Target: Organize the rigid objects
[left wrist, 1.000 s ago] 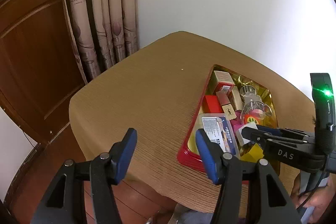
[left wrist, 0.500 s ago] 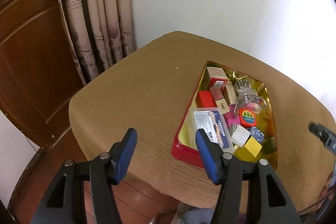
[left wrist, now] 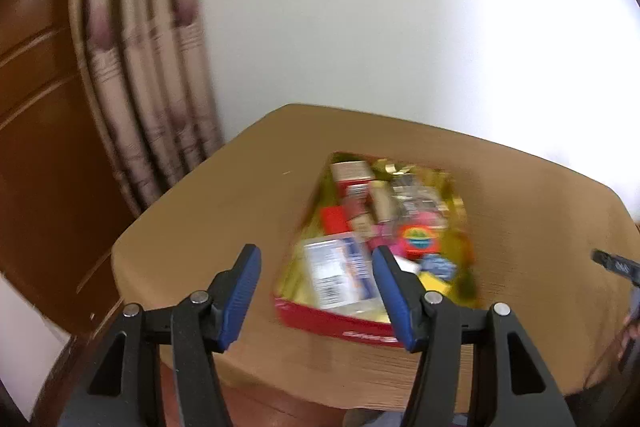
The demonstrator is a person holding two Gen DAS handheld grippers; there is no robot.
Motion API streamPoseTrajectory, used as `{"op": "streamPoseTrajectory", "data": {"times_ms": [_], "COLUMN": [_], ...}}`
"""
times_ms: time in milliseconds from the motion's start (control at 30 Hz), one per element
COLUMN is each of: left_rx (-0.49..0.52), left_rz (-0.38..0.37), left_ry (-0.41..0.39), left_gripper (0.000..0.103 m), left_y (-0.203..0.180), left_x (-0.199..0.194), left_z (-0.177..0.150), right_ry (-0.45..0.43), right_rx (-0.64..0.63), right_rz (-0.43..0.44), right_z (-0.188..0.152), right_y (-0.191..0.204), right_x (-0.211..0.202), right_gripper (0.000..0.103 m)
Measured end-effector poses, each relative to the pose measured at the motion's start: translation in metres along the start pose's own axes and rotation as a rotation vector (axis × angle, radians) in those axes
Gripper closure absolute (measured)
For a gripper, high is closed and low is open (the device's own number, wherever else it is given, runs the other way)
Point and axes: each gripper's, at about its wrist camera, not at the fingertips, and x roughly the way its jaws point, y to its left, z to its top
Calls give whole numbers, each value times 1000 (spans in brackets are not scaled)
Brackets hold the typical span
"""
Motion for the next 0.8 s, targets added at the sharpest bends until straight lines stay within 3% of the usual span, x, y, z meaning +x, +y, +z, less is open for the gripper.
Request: {"op": "streamPoseTrajectory", "data": {"times_ms": [67, 167, 300, 400, 533, 800], "left_rx": [39, 32, -27, -28, -51, -59], "left_rz": [-5, -27, -69, -35, -52, -50], "left_ry": [-18, -32, 1, -11, -18, -24], "left_gripper": [44, 44, 44, 44, 44, 44], "left_y": [-12, -21, -16, -11, 0, 15], "left_x": [-4, -8, -8, -14, -16, -20], "left_z": [1, 2, 3, 5, 10, 9], "right_ry": [-25, -118, -196, -259, -308, -378], "right_rx": [49, -5, -37, -94, -167, -189], "right_rz": [58, 51, 158, 221, 239, 245], "right_z": [-2, -6, -12, -19, -31, -44], "right_y": [1, 30, 80, 129, 185, 222], "right_x": [-11, -44, -86, -113, -128, -153], "right_gripper": [26, 25, 10, 6, 4, 1]}}
